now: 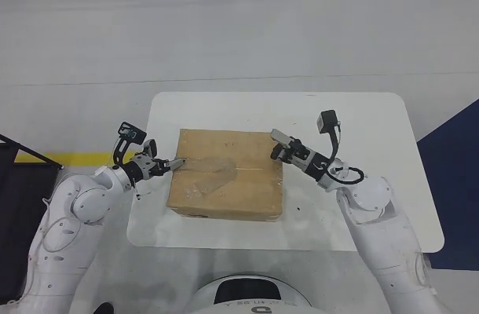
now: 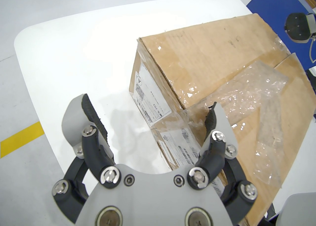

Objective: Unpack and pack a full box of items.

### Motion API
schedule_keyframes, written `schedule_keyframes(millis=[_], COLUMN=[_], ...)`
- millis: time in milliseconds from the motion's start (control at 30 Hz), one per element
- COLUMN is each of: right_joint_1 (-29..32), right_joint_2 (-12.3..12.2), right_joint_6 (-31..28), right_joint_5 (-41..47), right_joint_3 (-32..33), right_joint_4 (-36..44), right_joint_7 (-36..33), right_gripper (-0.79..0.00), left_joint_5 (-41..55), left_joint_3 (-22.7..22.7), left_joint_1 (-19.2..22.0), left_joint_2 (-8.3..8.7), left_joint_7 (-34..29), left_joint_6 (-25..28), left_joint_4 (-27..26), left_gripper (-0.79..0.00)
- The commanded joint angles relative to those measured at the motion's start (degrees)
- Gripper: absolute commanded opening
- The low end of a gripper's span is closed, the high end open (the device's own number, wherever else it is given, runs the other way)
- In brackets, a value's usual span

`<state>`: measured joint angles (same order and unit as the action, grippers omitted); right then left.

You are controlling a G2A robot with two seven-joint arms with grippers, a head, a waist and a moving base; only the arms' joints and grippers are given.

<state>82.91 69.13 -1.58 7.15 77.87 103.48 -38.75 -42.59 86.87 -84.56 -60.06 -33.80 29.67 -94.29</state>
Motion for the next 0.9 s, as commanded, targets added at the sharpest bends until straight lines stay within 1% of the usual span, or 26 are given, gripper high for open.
schedule_keyframes(millis=[0, 133, 167, 200, 267, 333, 400, 467, 567, 667, 733, 867], right_joint_1=[0.0, 0.0, -0.5, -1.2, -2.2, -2.2, -2.6, -3.8, -7.0, -10.1, -10.8, -12.3], right_joint_2=[0.0, 0.0, -0.1, -0.2, -0.4, -0.7, -0.9, -1.0, -0.8, -0.2, 0.1, 1.1], right_joint_6=[0.0, 0.0, -0.3, -0.2, -1.3, -0.8, -1.0, -0.3, 3.4, 6.2, 7.5, 10.8], right_joint_5=[0.1, 0.1, -2.0, -6.5, -17.0, -30.2, -38.7, -44.3, -55.1, -65.3, -70.3, -83.1], right_joint_3=[0.0, 0.0, -0.7, -2.1, -5.7, -9.2, -12.9, -15.5, -20.5, -26.2, -28.8, -35.6], right_joint_4=[0.0, 0.0, 0.8, 2.0, 7.6, 13.6, 17.3, 18.2, 18.1, 18.0, 18.0, 18.0], right_joint_7=[-0.1, -0.1, -1.2, -2.8, -3.4, -4.2, -7.6, -11.9, -16.7, -18.7, -18.8, -19.4], right_gripper=[0.000, 0.000, 0.000, 0.000, 0.000, 0.000, 0.000, 0.000, 0.000, 0.000, 0.000, 0.000], left_joint_5=[0.0, 0.0, 0.0, 0.0, 0.0, 0.0, 0.0, 0.0, 0.0, 0.0, 0.0, 0.0], left_joint_3=[0.0, 0.0, 0.0, 0.0, 0.0, 0.0, 0.0, 0.0, 0.0, 0.0, 0.0, 0.0], left_joint_1=[0.0, 0.0, 0.0, 0.0, 0.0, 0.0, 0.0, 0.0, 0.0, 0.0, 0.0, 0.0], left_joint_2=[0.00, 0.00, 0.00, 0.00, 0.00, 0.00, 0.00, 0.00, 0.00, 0.00, 0.00, 0.00], left_joint_7=[0.0, 0.0, 0.0, 0.0, 0.0, 0.0, 0.0, 0.0, 0.0, 0.0, 0.0, 0.0], left_joint_6=[0.0, 0.0, 0.0, 0.0, 0.0, 0.0, 0.0, 0.0, 0.0, 0.0, 0.0, 0.0], left_joint_4=[0.0, 0.0, 0.0, 0.0, 0.0, 0.0, 0.0, 0.0, 0.0, 0.0, 0.0, 0.0], left_gripper=[0.000, 0.000, 0.000, 0.000, 0.000, 0.000, 0.000, 0.000, 0.000, 0.000, 0.000, 0.000])
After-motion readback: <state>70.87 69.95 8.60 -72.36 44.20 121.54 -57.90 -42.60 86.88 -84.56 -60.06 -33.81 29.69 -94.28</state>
